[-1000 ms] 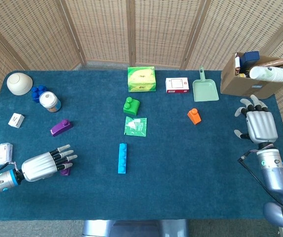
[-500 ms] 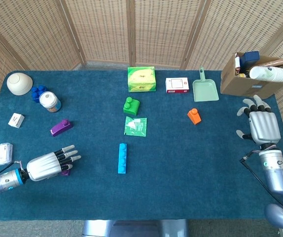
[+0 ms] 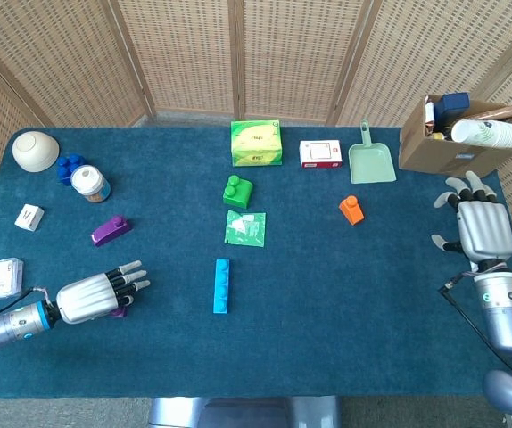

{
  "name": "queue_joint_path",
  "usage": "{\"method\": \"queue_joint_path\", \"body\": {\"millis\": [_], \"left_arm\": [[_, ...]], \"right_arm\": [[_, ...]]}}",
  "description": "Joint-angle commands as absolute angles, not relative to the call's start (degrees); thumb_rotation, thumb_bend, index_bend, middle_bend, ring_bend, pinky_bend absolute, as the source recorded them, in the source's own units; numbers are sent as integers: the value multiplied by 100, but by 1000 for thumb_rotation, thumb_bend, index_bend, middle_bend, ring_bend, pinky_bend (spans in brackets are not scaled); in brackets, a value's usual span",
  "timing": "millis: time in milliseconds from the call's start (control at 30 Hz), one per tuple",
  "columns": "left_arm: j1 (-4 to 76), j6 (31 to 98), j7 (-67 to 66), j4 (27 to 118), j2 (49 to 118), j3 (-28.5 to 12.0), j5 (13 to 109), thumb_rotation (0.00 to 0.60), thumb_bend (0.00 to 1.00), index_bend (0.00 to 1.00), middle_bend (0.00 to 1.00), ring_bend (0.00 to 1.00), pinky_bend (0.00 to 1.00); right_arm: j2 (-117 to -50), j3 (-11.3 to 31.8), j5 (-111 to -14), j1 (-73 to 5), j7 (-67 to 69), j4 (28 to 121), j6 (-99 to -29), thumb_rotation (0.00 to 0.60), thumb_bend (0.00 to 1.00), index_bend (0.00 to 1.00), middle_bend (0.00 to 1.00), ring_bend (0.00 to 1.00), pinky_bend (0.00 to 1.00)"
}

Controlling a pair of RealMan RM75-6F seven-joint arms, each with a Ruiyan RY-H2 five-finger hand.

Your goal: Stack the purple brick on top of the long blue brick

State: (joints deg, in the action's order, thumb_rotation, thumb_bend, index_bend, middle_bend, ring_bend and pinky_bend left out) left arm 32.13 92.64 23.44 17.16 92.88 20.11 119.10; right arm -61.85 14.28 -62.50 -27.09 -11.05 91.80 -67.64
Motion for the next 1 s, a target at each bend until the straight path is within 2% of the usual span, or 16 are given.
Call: {"method": "queue_joint_path", "body": {"millis": [33, 233, 1000], "left_arm": [[3223, 9287, 2365, 1698, 9312, 2017, 11873, 600, 324, 499, 205, 79, 0], [3249, 9328, 2355, 1653, 9356, 2060, 11826, 600, 324, 548, 224, 85, 0], [3355, 9427, 2352, 1904, 9195, 2075, 11581, 600, 324, 567, 254, 108, 0]], "right_arm": [[-6162, 1438, -6261, -2684, -1074, 9207, -6790, 600, 162, 396, 195, 41, 193], [-6137, 1455, -6293, -2636, -1009, 9202, -6842, 600, 162, 390, 195, 41, 200], [-6129, 1475, -6365, -2529, -837, 9146, -6873, 600, 162, 387, 195, 40, 204]]}}
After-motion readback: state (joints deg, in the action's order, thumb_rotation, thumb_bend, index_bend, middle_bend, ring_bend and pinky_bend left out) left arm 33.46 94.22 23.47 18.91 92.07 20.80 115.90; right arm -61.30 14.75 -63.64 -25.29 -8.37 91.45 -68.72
